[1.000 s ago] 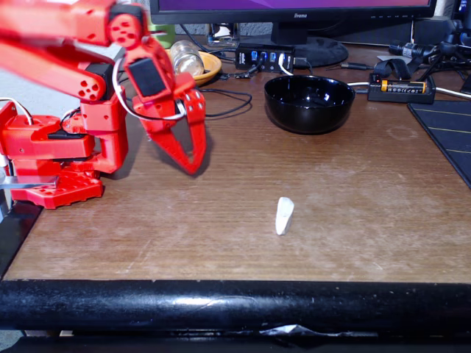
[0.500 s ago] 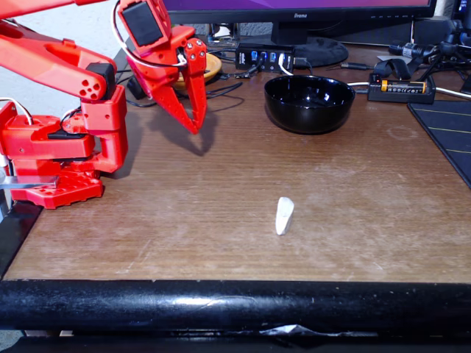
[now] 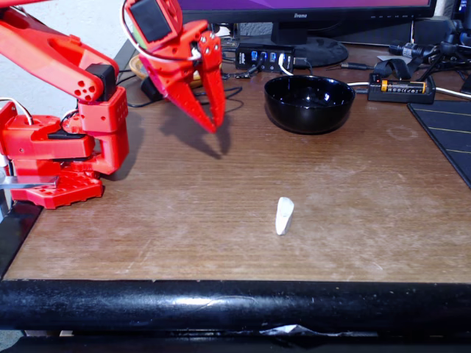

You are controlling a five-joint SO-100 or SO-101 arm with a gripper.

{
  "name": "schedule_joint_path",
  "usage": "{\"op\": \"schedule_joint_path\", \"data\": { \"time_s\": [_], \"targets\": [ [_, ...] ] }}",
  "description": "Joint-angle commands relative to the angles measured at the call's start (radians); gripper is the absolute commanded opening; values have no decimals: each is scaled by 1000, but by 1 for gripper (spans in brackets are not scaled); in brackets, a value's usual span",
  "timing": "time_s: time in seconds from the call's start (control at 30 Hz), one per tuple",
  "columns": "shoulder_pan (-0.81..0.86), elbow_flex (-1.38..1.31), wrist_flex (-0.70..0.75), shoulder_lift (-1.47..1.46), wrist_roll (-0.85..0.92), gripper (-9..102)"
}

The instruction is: Ramasse la gomme et mets-la dans le bol.

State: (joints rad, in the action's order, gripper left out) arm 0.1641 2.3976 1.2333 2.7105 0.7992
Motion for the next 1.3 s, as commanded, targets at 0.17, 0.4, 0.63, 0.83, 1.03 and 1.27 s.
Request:
{"op": "schedule_joint_path", "data": {
  "time_s": [0.17, 0.4, 0.63, 0.83, 1.03, 1.27],
  "targets": [
    [84, -202, -20, -184, 66, 2],
    [64, -396, 117, -437, -29, 3],
    [-64, -583, 245, -440, -232, 4],
    [-173, -690, 334, -413, -393, 4],
    [-181, -692, 350, -486, -407, 5],
    [-81, -830, 370, -680, -360, 6]
  ]
}}
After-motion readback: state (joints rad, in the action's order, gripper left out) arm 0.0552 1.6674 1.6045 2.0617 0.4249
